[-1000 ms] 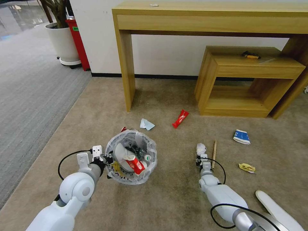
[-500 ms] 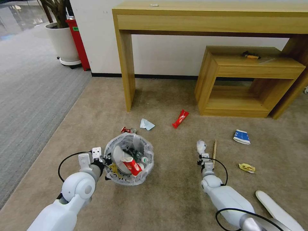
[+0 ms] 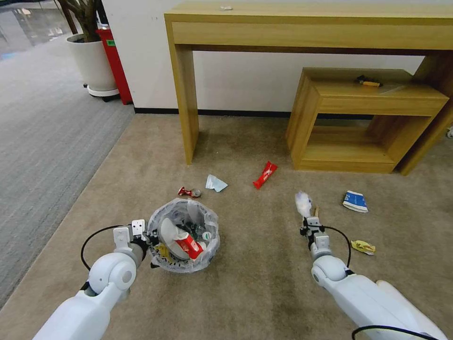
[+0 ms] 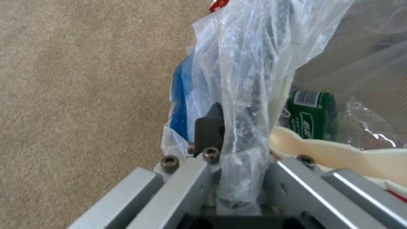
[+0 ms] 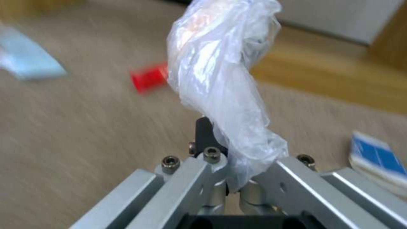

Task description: Pick up the trash bin and place the garbage on the floor into it.

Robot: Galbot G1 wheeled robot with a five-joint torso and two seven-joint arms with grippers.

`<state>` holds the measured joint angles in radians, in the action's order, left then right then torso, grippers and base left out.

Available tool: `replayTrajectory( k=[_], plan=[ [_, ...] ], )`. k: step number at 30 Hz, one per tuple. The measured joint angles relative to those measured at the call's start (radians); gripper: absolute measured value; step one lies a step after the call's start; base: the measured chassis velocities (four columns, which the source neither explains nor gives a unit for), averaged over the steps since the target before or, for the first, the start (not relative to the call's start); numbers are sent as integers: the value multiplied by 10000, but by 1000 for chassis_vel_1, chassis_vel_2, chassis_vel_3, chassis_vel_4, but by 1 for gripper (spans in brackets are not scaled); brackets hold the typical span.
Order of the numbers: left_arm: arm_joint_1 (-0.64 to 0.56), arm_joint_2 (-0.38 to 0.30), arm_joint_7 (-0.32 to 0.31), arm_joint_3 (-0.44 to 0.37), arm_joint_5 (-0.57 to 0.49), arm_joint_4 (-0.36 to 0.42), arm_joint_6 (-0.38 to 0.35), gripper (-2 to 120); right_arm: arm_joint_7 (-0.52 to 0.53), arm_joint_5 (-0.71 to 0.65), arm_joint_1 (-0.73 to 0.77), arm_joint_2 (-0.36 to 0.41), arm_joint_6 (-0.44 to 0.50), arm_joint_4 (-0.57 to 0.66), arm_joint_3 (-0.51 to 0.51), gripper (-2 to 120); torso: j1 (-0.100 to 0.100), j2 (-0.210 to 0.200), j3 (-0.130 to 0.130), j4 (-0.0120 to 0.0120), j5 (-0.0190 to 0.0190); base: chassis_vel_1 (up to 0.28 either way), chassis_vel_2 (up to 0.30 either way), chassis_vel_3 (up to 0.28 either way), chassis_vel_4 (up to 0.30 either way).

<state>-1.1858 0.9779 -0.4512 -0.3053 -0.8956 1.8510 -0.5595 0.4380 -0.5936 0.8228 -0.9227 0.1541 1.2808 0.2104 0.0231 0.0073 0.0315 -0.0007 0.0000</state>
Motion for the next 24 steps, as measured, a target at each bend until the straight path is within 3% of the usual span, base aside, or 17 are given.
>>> replayTrajectory(
  k=[1,4,10,13,24],
  plan=[
    [0,0,0,0,0,0,0,0,0,0,0,0,0,0,0,0,0,0,0,0,0,0,0,0,0],
    [132,-41,3,118,19,-138,-16,0,358,-474,154,949,-393,2212,154,0,0,0,-1,4,3,0,0,0,0],
    [412,-319,-31,348,-182,-227,-136,0,531,-1101,-53,2084,-766,4247,419,0,0,1,0,-2,-6,0,0,0,0],
    [811,-534,-341,471,-755,-140,-374,0,622,-1572,-401,2690,-1054,5490,572,0,1,-3,3,-4,-11,0,0,0,0],
    [1260,-1341,-871,384,-1985,665,-688,0,742,-2020,-1160,2982,-1221,6228,1102,0,2,-3,3,-2,-2,0,0,0,0]
  ],
)
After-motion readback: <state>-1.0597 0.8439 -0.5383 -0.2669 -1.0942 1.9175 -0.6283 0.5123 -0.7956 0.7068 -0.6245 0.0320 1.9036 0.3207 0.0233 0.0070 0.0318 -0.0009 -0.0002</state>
